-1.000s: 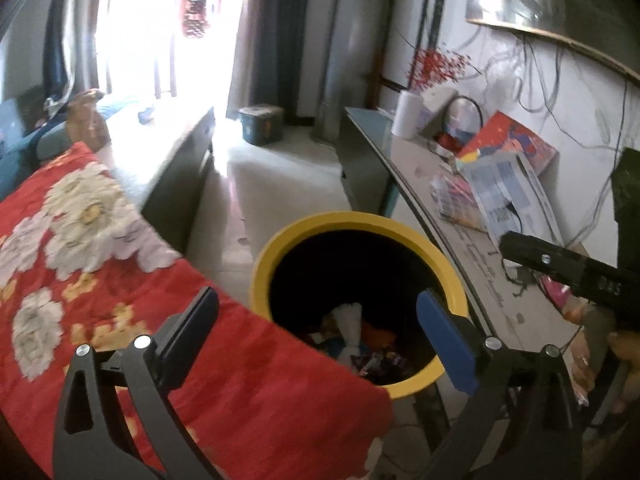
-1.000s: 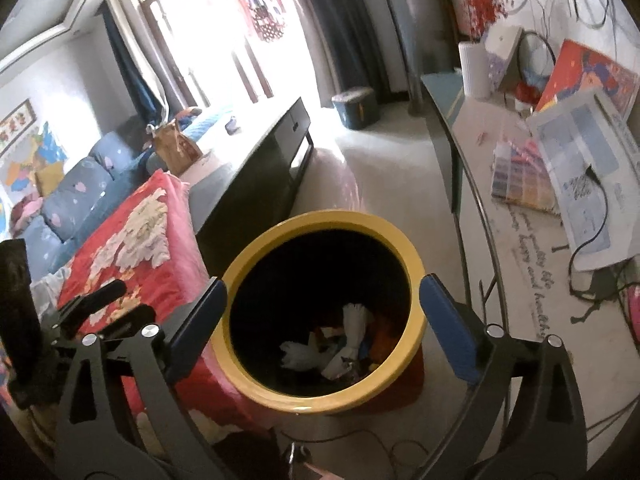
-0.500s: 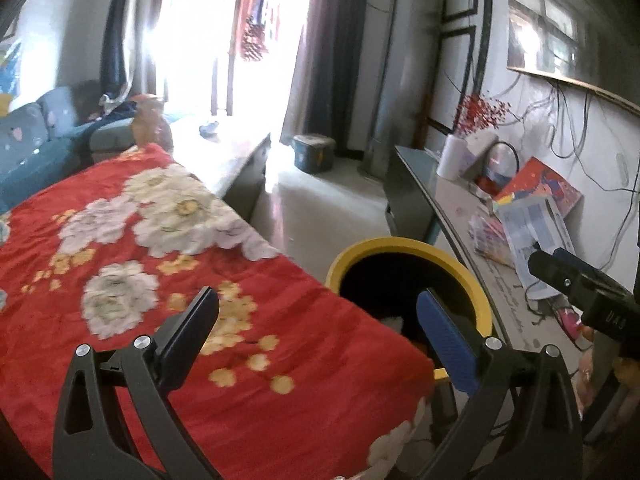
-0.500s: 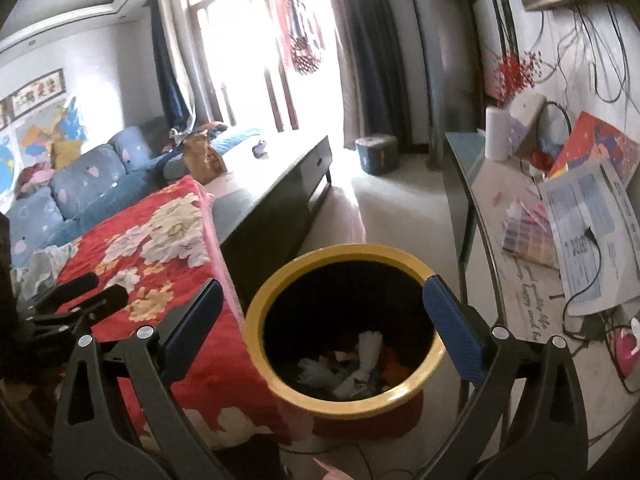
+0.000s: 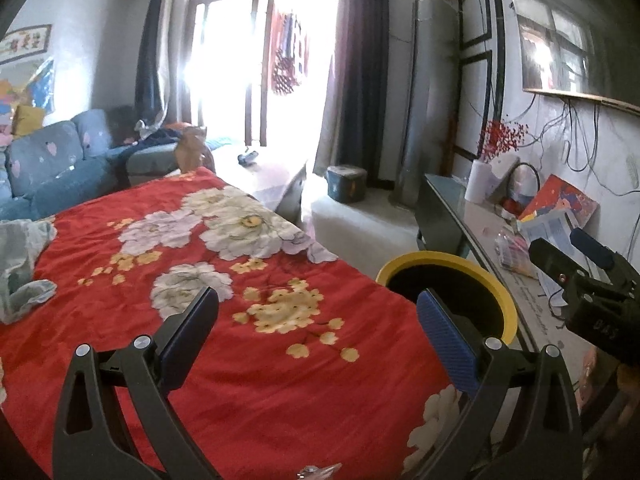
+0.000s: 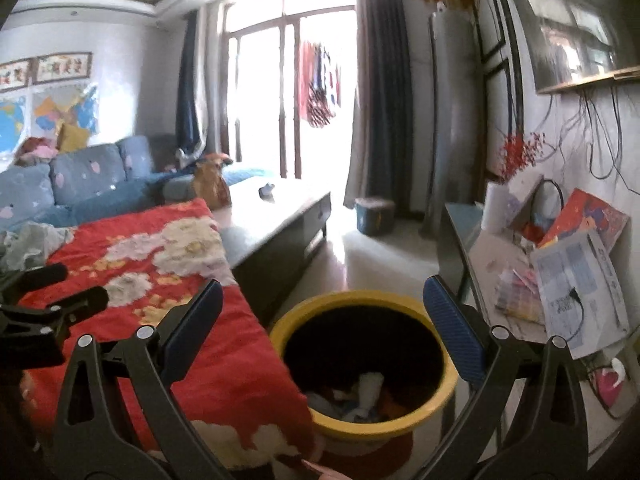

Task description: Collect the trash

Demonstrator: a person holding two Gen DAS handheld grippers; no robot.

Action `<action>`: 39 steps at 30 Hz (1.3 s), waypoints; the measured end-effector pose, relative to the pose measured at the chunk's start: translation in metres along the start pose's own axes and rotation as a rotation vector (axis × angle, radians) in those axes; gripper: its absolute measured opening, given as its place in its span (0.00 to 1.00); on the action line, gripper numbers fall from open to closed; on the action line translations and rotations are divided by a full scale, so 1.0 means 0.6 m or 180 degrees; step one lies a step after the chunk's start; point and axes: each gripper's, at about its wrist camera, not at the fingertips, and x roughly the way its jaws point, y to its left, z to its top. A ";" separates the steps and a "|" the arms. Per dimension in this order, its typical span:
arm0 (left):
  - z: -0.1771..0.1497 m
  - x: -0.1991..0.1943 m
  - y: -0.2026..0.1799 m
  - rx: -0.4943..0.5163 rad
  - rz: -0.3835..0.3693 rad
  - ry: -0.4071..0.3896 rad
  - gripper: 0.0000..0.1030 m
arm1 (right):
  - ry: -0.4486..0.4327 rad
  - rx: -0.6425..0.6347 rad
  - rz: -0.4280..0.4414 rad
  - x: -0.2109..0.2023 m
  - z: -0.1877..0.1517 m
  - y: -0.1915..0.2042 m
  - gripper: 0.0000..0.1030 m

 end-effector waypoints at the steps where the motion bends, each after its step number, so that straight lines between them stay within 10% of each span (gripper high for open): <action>1: -0.003 -0.004 0.000 0.0003 0.0011 -0.0020 0.94 | -0.0071 -0.0009 0.0014 -0.006 -0.002 0.006 0.89; 9: -0.023 -0.043 0.014 0.0038 0.0078 -0.0202 0.94 | -0.0472 -0.0021 0.0076 -0.045 -0.020 0.031 0.90; 39: -0.025 -0.042 0.023 -0.0034 0.0096 -0.0197 0.94 | -0.0370 0.0055 0.0073 -0.035 -0.025 0.029 0.90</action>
